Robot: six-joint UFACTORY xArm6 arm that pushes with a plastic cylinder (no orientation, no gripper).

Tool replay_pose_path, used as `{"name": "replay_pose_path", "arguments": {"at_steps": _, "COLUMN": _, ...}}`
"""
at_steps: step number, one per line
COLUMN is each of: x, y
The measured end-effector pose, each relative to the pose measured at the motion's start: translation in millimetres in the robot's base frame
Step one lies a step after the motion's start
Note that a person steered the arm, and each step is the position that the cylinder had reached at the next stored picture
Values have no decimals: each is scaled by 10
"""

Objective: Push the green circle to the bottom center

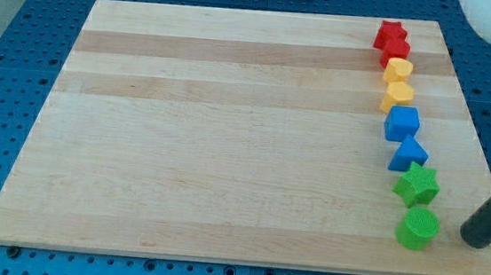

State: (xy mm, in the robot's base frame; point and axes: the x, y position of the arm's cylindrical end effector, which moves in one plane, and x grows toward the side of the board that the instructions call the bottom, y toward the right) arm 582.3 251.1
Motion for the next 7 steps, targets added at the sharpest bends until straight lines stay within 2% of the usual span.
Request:
{"name": "replay_pose_path", "arguments": {"at_steps": 3, "x": 0, "y": -64}}
{"name": "replay_pose_path", "arguments": {"at_steps": 7, "x": 1, "y": -546}}
